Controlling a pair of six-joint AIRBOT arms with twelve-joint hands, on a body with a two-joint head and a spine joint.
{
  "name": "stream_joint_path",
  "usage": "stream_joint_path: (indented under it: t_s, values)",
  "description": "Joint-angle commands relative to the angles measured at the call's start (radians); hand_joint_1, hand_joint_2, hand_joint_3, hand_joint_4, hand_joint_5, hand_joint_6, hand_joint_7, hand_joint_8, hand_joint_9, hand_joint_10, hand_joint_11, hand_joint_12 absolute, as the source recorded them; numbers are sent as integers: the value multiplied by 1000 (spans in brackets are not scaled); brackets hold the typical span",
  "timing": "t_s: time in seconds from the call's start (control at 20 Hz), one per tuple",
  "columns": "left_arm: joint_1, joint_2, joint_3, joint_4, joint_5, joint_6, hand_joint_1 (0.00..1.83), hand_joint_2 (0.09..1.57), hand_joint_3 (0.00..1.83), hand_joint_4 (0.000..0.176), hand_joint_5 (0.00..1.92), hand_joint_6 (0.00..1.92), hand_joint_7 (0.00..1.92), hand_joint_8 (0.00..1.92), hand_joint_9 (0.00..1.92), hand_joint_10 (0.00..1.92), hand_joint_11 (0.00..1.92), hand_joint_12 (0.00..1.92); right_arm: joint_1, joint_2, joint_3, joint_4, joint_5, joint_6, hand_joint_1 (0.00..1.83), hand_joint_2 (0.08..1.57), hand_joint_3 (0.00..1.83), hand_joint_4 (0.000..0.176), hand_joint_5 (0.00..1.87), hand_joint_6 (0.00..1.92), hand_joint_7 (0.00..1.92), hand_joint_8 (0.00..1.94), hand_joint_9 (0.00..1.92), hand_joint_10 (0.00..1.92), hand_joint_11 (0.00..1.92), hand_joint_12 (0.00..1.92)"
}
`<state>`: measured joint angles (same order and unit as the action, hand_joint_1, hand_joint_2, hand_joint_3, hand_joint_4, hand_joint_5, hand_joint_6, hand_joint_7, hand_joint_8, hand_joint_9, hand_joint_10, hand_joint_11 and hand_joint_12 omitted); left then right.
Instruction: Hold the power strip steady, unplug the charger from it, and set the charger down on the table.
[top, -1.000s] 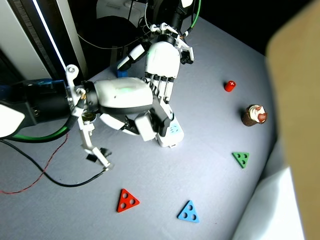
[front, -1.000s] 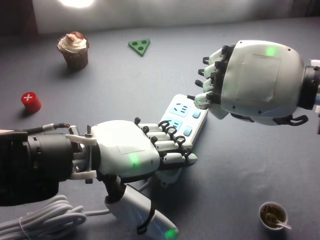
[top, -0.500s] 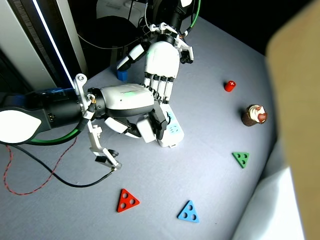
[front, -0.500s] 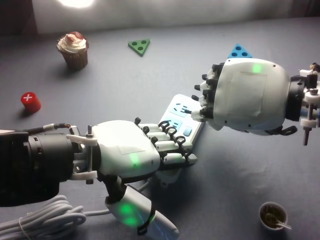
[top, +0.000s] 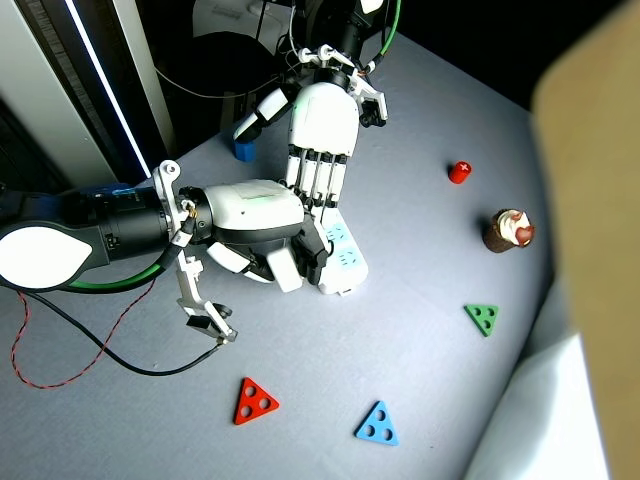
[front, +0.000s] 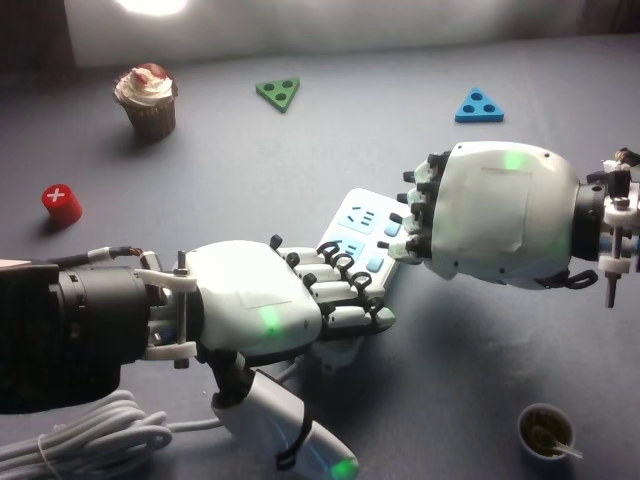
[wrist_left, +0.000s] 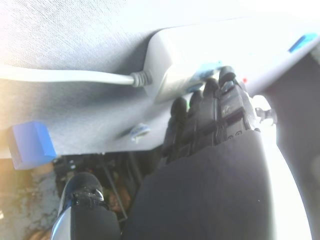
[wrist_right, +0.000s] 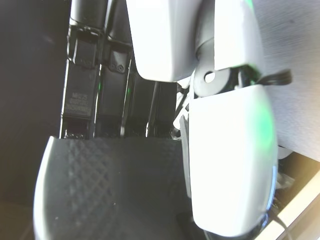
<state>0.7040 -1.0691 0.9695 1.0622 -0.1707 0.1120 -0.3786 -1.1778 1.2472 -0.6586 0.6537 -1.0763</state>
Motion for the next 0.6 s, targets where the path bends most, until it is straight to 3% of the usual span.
stream_joint_path:
  t_s: [0.0,0.05,0.1,0.15,0.2,0.25,0.4,0.45,0.55]
  values:
    - [10,-7,-12,4,-5,-11,0,929,2,0,63,0,93,1,93,1,102,4,7,11,-4,28,107,-12,1240,1094,1,0,936,1066,1121,728,1091,152,982,507]
    - [10,-6,-13,4,-5,-11,0,929,2,0,53,0,82,0,81,0,91,0,7,11,-6,29,107,-12,1182,1110,0,0,972,980,992,294,1098,55,964,500]
    - [10,-6,-13,4,-5,-11,0,929,2,0,53,0,82,0,81,0,91,0,7,11,-9,29,107,-11,1182,1110,0,0,972,980,992,294,1098,55,964,500]
    - [9,-6,-13,4,-4,-11,0,923,0,0,62,4,92,5,88,4,95,3,7,11,-11,29,107,-11,1227,1037,0,0,817,358,925,101,1036,14,898,503]
    - [9,-6,-13,5,-4,-11,0,923,0,0,62,4,92,5,88,4,95,3,7,11,-13,29,107,-11,1227,1037,0,0,817,358,925,101,1036,14,898,503]
    - [9,-6,-14,5,-3,-11,0,917,0,0,57,2,85,1,78,0,90,1,7,11,-14,29,107,-11,1143,988,0,0,680,22,747,3,822,0,674,513]
    - [7,-6,-16,5,1,-11,0,921,0,0,51,0,72,0,60,0,74,0,7,11,-19,29,105,-11,1000,966,0,0,560,0,590,0,637,0,529,484]
    - [6,-6,-16,6,2,-11,0,922,0,0,49,0,66,0,50,0,64,0,7,11,-19,29,105,-11,934,990,6,0,606,17,570,0,564,0,446,451]
    - [6,-6,-18,6,4,-11,0,926,2,0,59,4,76,4,61,5,74,5,7,11,-22,29,104,-11,883,971,0,0,558,0,551,2,541,1,399,432]
